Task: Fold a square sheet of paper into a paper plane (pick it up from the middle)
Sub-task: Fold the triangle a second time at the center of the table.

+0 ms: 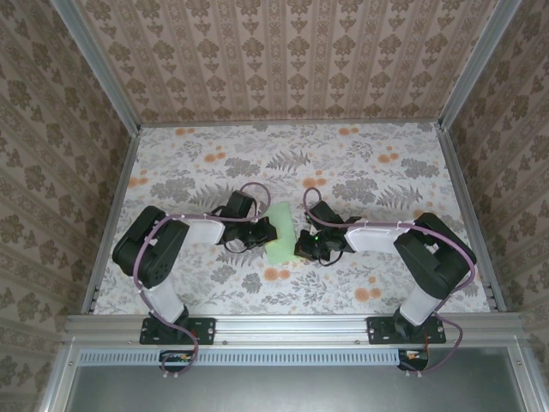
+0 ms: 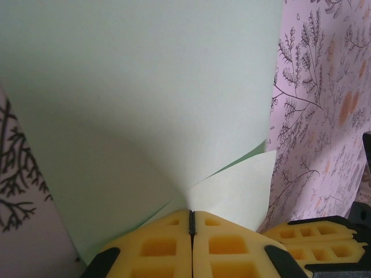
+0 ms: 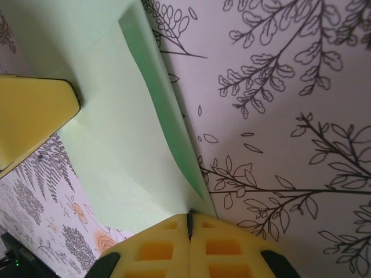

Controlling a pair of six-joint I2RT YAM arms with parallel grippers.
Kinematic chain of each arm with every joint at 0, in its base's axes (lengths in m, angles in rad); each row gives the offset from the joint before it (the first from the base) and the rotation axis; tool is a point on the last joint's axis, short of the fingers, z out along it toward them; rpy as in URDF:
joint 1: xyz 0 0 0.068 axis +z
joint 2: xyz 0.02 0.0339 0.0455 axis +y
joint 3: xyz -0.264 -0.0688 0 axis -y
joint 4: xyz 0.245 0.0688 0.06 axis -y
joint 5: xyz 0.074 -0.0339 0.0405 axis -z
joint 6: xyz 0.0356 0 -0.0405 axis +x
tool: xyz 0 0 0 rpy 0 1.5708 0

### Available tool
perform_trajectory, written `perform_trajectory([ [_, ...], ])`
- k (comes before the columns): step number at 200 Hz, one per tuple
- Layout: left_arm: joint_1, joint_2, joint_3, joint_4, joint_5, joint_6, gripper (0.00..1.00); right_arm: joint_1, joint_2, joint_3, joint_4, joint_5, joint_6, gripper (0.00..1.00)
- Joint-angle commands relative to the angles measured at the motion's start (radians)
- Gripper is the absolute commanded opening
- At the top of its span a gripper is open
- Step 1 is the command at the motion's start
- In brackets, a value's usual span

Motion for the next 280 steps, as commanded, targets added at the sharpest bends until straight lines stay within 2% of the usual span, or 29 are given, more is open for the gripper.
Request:
perform_trajectory([
  [1,0.0,0.025,-0.012,-0.019,-0.039,0.003,0.05,-0.004,-0.032,0.025,-0.03,-0.033,-0.067,0.01],
  [18,0.0,0.028,-0.012,-0.047,-0.056,0.017,0.04,0.006,-0.026,0.053,0.006,-0.086,-0.096,0.01],
  [74,0.0,0.045,-0.023,-0.06,-0.063,0.03,0.02,0.009,0.09,0.162,0.01,-0.071,-0.119,0.0],
  [142,0.001,0.058,-0.025,-0.073,-0.065,0.036,0.0,0.007,0.179,0.196,-0.003,-0.081,-0.137,0.0],
  [215,0.034,0.08,-0.048,-0.115,-0.086,0.026,0.0,-0.015,0.119,0.077,-0.075,-0.096,-0.215,0.0],
  [280,0.056,0.109,-0.063,-0.117,-0.078,0.026,0.0,-0.049,0.04,-0.067,-0.079,-0.125,-0.212,0.0],
])
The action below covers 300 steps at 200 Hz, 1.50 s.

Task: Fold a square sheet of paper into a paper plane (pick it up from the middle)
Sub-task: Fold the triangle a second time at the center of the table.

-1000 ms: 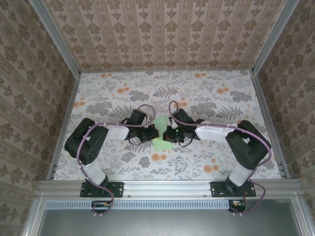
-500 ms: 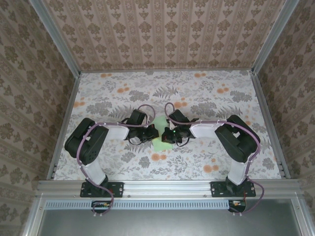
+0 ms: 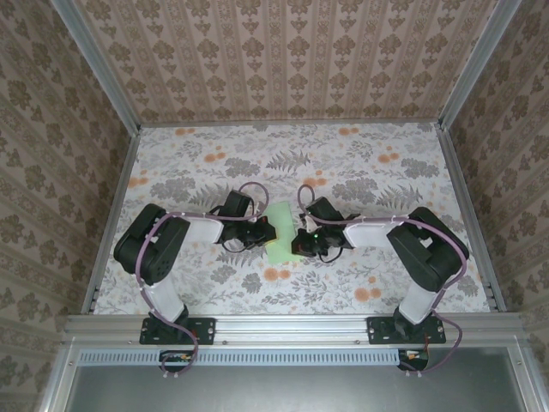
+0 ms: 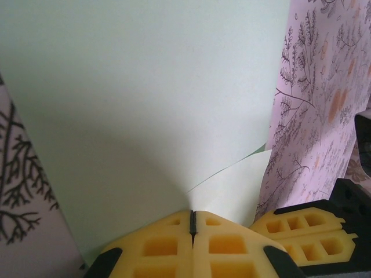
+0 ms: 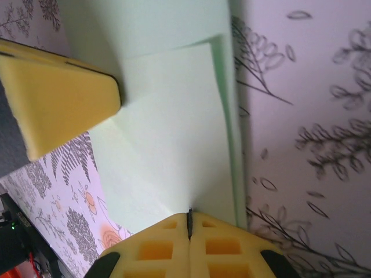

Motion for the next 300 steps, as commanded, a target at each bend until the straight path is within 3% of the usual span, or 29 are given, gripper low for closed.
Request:
perform_trajectory([
  [1,0.021,0.081,-0.055,-0.138,-0.141,0.022,0.0,-0.008,-0.017,-0.075,-0.146,-0.004,-0.025,0.0],
  [56,0.021,0.079,-0.048,-0.134,-0.128,0.029,0.0,-0.052,-0.126,-0.103,-0.215,0.009,-0.063,0.0],
  [86,0.021,0.066,-0.035,-0.124,-0.108,0.038,0.0,-0.05,-0.161,-0.049,-0.156,-0.023,-0.047,0.0],
  [165,0.015,0.041,0.006,-0.14,-0.094,0.052,0.0,-0.023,0.096,0.166,-0.124,-0.082,-0.071,0.0],
  [257,0.073,-0.044,-0.024,-0.156,-0.194,0.17,0.03,-0.042,0.103,0.036,-0.16,-0.007,-0.096,0.0],
  [300,0.109,-0.101,-0.003,-0.165,-0.166,0.209,0.08,-0.042,0.091,0.024,-0.125,-0.021,-0.07,0.0],
])
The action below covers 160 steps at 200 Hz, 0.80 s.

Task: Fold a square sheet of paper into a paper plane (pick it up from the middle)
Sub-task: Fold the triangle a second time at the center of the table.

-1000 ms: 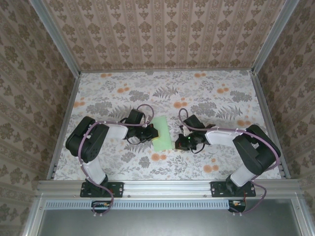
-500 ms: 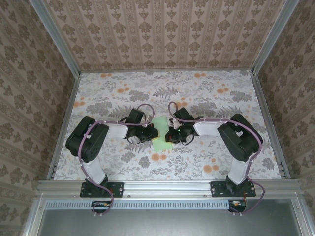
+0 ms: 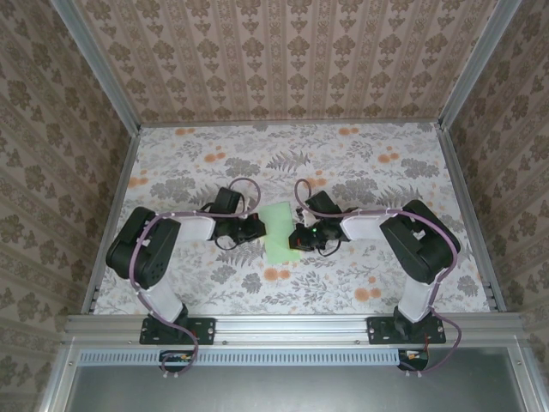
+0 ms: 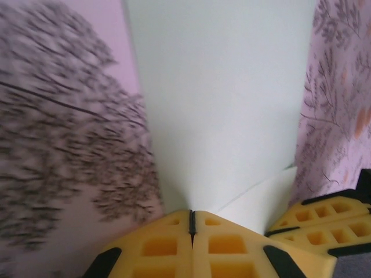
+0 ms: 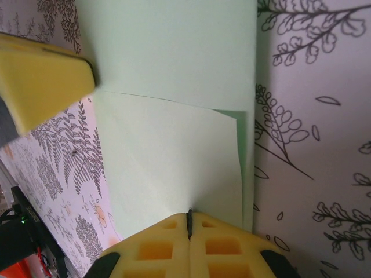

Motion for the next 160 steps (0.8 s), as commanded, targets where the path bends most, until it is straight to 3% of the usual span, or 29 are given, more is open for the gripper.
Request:
perform_trajectory([
  [1,0.024,-0.043,-0.001,-0.074,-0.083,0.062,0.08,-0.006,0.007,-0.053,-0.121,0.044,0.004,0.0],
  [22,0.054,-0.106,0.032,-0.128,-0.088,0.071,0.17,-0.005,-0.03,-0.034,-0.068,0.009,0.037,0.02],
  [55,0.074,-0.201,0.072,-0.233,-0.108,0.065,0.45,-0.009,-0.098,0.032,-0.014,-0.012,0.043,0.14],
  [86,0.109,-0.288,0.059,-0.28,-0.111,0.054,0.72,-0.028,-0.15,0.056,-0.037,0.035,-0.048,0.41],
  [105,0.125,-0.331,0.043,-0.289,-0.107,0.074,0.82,-0.039,-0.162,0.068,-0.061,0.069,-0.119,0.55],
  [129,0.13,-0.377,0.015,-0.284,-0.11,0.088,0.94,-0.051,-0.144,0.087,-0.082,0.086,-0.196,0.61],
  [160,0.13,-0.39,-0.004,-0.266,-0.084,0.078,1.0,-0.065,-0.075,0.123,-0.066,-0.017,-0.271,0.58],
])
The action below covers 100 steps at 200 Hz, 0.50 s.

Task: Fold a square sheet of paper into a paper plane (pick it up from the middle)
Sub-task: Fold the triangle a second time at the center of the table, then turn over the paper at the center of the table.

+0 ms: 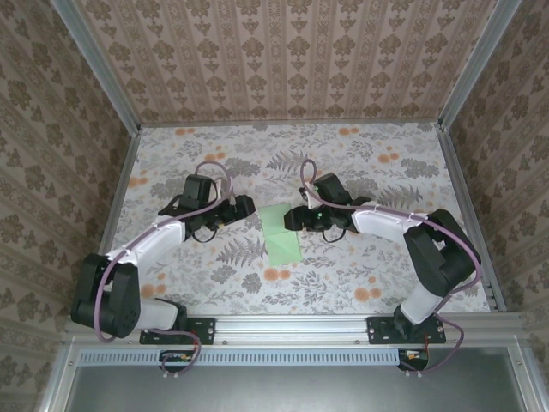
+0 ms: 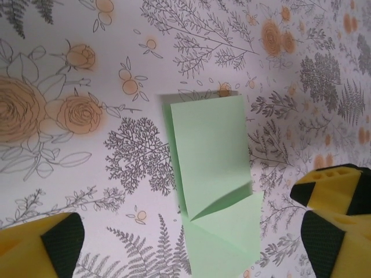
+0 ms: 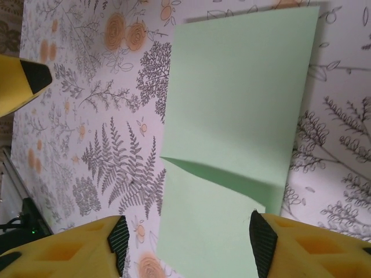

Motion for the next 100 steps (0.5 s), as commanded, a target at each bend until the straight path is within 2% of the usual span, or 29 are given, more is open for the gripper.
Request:
perform_trajectory([
  [1,0.006,-0.015,-0.023,-0.007,0.024,0.008,1.0,-0.009,0.061,0.045,-0.024,-0.068,-0.107,0.57],
  [18,0.004,-0.011,-0.037,0.017,0.05,-0.009,1.0,-0.01,0.094,0.063,-0.026,-0.121,-0.148,0.55],
  [53,-0.002,-0.002,-0.056,0.048,0.079,-0.032,1.0,-0.01,0.153,0.087,-0.057,-0.098,-0.194,0.54],
  [70,-0.005,0.005,-0.057,0.05,0.085,-0.038,1.0,-0.01,0.173,0.094,-0.065,-0.128,-0.206,0.46],
  [100,-0.014,0.011,-0.067,0.072,0.093,-0.043,1.0,-0.01,0.187,0.084,-0.079,-0.161,-0.228,0.43],
])
